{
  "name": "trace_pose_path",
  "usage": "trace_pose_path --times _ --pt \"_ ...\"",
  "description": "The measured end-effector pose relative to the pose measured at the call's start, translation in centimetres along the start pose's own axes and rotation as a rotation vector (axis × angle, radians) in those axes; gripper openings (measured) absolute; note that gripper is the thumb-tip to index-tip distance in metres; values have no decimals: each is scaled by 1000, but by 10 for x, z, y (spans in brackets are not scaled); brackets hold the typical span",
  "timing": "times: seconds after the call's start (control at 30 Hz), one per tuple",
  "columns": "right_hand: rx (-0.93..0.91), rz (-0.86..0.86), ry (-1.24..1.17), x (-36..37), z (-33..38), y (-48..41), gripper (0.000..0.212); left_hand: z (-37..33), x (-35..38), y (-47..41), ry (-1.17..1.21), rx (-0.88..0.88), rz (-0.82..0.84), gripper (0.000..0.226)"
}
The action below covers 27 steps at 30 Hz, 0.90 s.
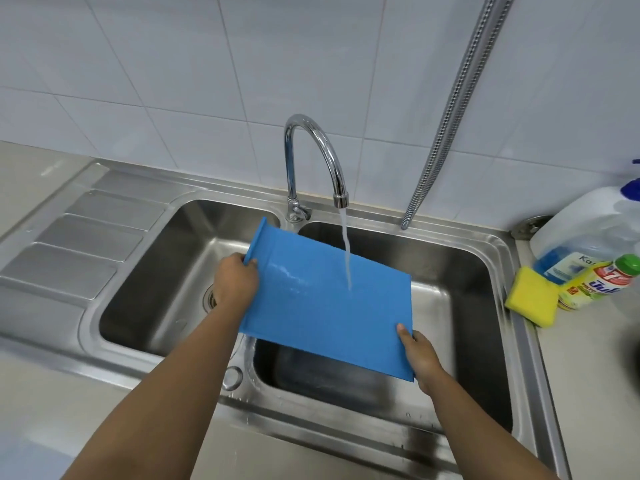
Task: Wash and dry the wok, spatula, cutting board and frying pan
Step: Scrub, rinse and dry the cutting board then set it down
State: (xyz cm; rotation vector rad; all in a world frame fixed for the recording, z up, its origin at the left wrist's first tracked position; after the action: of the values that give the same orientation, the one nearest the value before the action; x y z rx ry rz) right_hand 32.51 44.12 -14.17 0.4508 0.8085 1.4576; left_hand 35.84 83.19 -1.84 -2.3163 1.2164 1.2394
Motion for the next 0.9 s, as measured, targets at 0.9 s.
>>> trace_pose_path --times 0.9 --pt "-192 -441 -157 -121 88 41 49 -57 59 -15 -30 99 194 54"
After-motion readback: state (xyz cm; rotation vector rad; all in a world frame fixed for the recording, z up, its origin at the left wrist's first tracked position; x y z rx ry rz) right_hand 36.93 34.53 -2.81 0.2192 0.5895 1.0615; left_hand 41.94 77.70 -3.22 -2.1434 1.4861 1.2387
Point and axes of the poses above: each hand's wrist, its own y-axis away from the middle knuckle, its own x-axis out of the palm, z = x × y, the point moved 7 cm from there along -y, towards the middle knuckle, and after that the axes turned 1 degree about -x, right-handed, at the moved point
